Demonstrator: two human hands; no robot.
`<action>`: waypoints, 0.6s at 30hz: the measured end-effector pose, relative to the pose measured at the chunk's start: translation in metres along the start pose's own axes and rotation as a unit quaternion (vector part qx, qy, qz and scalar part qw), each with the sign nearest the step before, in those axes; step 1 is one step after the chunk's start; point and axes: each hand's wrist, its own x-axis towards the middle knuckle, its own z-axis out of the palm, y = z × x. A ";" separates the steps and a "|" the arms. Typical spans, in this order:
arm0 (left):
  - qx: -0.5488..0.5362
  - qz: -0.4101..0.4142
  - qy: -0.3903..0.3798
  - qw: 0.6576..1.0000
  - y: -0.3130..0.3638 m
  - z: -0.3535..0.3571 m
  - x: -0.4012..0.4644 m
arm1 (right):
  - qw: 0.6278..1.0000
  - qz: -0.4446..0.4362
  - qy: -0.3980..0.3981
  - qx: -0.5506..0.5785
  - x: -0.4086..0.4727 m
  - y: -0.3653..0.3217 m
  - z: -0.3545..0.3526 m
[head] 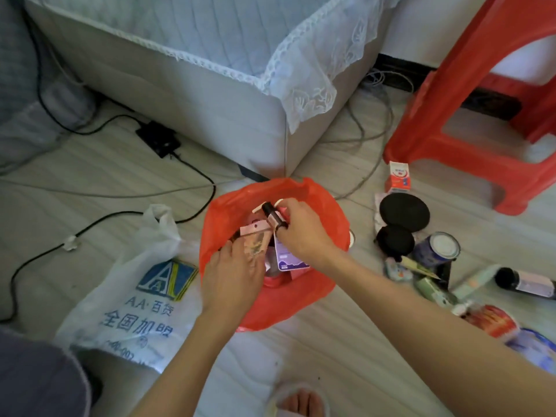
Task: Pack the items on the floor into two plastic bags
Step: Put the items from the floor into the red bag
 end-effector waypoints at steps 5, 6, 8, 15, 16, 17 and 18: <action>-0.006 0.048 -0.125 0.991 -0.001 0.030 -0.008 | 0.971 -0.167 -0.039 -0.165 -0.013 0.018 0.006; 0.005 0.045 -0.137 0.989 -0.003 0.031 -0.009 | 0.959 -0.190 -0.034 -0.206 -0.017 0.026 0.007; 0.008 0.040 -0.143 0.989 -0.008 0.029 -0.010 | 0.931 -0.210 0.016 -0.299 -0.027 0.041 0.004; 0.049 -0.010 0.099 0.994 -0.023 0.009 -0.023 | 0.948 -0.031 0.111 -0.298 -0.051 0.063 -0.026; 0.018 -0.069 0.071 0.995 -0.026 0.003 -0.022 | 0.970 0.040 0.088 -0.223 -0.052 0.062 -0.030; -0.026 -0.129 0.029 0.991 -0.031 0.000 -0.019 | 0.983 0.115 0.064 -0.126 -0.053 0.061 -0.033; -0.085 -0.178 -0.022 0.980 -0.034 -0.004 -0.016 | 0.982 0.182 0.048 -0.036 -0.052 0.059 -0.036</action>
